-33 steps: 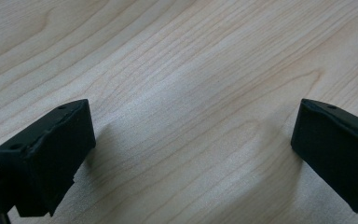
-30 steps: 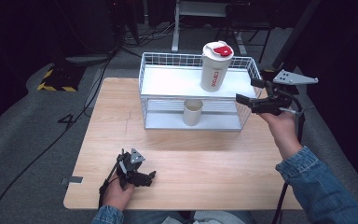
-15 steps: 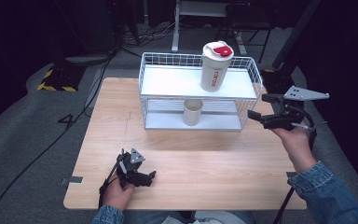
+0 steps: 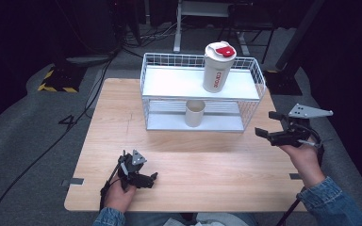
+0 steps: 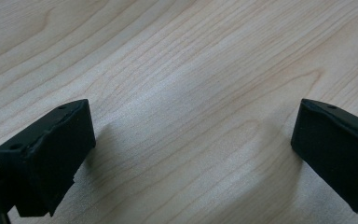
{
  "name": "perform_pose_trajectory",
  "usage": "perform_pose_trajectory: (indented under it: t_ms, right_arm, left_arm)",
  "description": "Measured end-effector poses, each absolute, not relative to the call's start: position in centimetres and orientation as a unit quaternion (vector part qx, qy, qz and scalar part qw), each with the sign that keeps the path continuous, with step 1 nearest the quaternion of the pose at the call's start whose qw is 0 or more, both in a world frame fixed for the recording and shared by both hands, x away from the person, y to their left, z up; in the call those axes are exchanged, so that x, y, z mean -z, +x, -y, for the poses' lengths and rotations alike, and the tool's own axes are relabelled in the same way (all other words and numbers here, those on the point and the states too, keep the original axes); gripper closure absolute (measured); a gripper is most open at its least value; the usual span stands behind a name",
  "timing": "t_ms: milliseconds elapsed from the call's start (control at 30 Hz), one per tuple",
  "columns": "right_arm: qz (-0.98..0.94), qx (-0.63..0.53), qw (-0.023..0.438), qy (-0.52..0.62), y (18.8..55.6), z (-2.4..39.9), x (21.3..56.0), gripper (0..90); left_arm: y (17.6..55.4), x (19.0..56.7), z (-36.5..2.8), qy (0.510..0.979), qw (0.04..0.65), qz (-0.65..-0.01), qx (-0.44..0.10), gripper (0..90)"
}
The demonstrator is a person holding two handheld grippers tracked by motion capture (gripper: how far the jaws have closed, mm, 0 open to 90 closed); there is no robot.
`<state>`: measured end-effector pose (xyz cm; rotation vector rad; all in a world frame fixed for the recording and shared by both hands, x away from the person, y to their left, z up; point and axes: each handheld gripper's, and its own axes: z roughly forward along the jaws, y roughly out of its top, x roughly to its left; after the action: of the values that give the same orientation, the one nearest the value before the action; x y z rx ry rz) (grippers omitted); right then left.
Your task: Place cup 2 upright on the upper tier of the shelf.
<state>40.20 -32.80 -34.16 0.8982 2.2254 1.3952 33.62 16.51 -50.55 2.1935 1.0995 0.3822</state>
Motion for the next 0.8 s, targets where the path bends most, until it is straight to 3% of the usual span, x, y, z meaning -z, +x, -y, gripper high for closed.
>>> perform_pose_trajectory:
  t_ms: [800]
  right_arm:
    - [-0.817, -0.427, 0.152, 0.356, 37.9, 34.0, 41.6, 7.0]
  left_arm:
    - [33.6, 50.6, -16.5, 0.836, 0.323, -0.419, -0.146, 0.1]
